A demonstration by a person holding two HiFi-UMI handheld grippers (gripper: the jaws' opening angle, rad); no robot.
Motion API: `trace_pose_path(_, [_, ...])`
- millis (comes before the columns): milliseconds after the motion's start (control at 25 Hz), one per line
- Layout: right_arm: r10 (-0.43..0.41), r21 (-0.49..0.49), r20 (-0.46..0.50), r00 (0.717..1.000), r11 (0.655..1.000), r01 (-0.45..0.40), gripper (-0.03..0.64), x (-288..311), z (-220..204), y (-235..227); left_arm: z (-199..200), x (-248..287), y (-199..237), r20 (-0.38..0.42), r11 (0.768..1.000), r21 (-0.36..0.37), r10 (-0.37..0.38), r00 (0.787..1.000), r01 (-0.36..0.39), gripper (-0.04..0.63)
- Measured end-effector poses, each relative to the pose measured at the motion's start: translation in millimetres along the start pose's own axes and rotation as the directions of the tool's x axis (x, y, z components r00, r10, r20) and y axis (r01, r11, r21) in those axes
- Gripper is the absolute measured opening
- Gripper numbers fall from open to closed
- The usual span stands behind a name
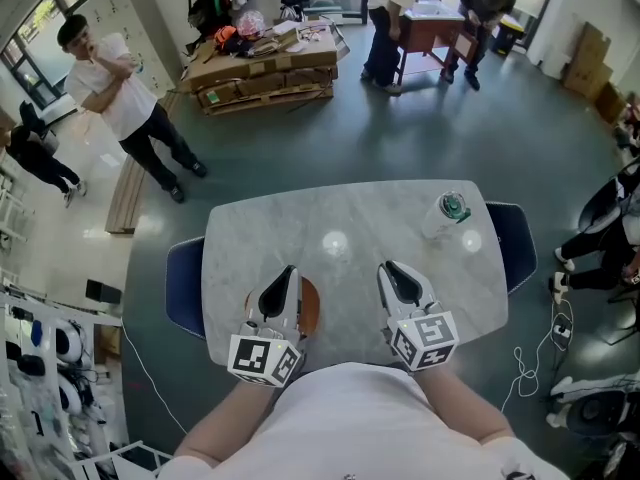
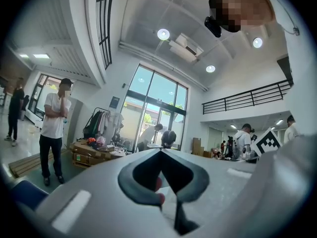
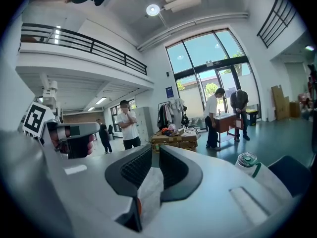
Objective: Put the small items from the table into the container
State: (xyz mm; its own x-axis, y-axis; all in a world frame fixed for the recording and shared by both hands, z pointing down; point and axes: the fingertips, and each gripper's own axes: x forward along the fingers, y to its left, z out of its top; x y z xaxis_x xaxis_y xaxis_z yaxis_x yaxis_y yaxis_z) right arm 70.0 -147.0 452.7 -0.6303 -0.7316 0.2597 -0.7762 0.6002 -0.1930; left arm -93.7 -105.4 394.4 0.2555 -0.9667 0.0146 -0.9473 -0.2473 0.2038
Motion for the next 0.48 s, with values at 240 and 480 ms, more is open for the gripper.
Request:
trace_pose_path(240, [-0.061,0.014,-0.032,0.998,0.998,0.062,0.080,-3.5,-14.8,-16.8,-15.5,4.7,-1.4,-0.043,1.000,0.001,-0.026,0.999,0.026,0.005])
trace_pose_path(480, [-0.208,0.041,-0.133,0.969,0.976,0.215,0.077,-21.1,-57.4,-84.5,-50.8,33.7,-20.4,-0.132,0.996,-0.027,-0.091,0.987,0.088,0.005])
